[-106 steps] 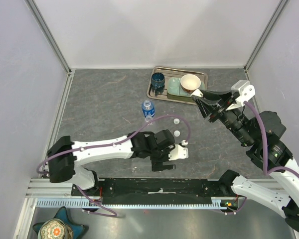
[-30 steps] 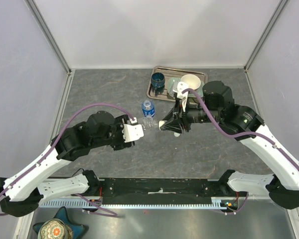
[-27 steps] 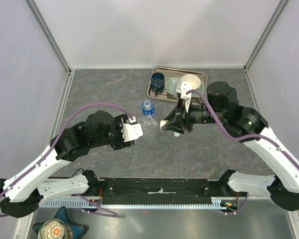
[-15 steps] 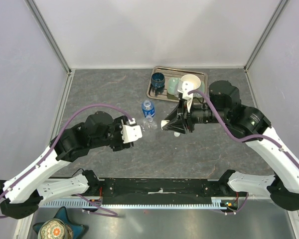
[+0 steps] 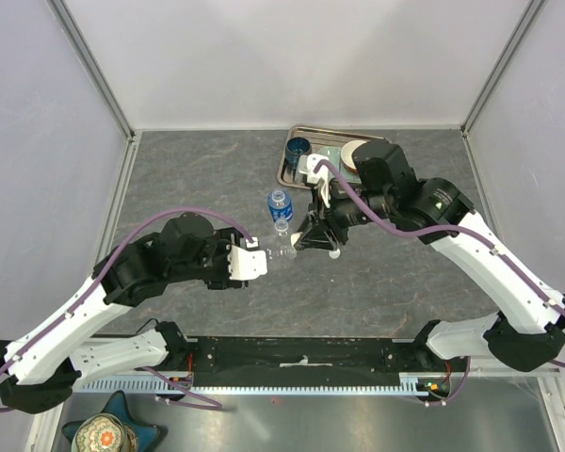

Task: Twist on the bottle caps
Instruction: Screw the bottle cap onto the plastic bottle.

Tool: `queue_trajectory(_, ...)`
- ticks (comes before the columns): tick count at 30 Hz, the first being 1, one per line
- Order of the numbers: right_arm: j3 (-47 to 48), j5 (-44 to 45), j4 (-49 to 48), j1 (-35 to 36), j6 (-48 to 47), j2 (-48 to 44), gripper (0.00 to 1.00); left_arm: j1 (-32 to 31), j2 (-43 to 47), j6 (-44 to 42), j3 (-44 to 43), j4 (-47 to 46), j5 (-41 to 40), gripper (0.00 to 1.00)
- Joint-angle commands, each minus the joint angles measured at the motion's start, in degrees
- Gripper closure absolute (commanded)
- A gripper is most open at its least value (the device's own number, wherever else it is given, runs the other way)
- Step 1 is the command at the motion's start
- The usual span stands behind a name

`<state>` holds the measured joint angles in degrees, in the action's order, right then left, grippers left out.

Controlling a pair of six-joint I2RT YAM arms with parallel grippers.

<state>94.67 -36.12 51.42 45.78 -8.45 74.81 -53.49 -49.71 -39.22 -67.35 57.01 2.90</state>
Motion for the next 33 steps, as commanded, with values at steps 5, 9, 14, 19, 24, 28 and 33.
queue_trajectory(5,3.2,-1.8,5.4,3.2,-3.3,1.7,1.00,-0.4,-0.1,-4.1,-2.0,-0.9,-1.0,0.72)
queue_trajectory(9,3.1,-1.8,6.1,3.6,-3.5,1.5,1.00,-0.4,-0.3,-3.8,-2.1,-1.4,-1.6,0.72)
queue_trajectory(14,2.9,-2.0,6.7,4.1,-3.5,1.1,1.00,-0.5,-0.4,-3.6,-1.6,-2.3,-2.5,0.73)
queue_trajectory(19,2.7,-2.0,7.0,4.5,-3.4,0.8,1.00,-0.5,-0.6,-2.9,-1.3,-3.5,-4.7,0.74)
queue_trajectory(24,2.2,-1.1,7.0,4.8,-3.4,0.1,1.00,-0.3,-0.7,-0.9,-0.9,-5.1,-7.2,0.75)
queue_trajectory(28,1.5,-0.8,6.8,4.8,-3.2,-0.5,1.00,0.0,-0.5,0.5,-1.1,-5.2,-7.2,0.75)
queue_trajectory(33,1.7,2.3,4.6,4.7,-2.7,-1.2,1.00,0.1,-0.6,1.2,-1.5,-4.1,-5.6,0.75)
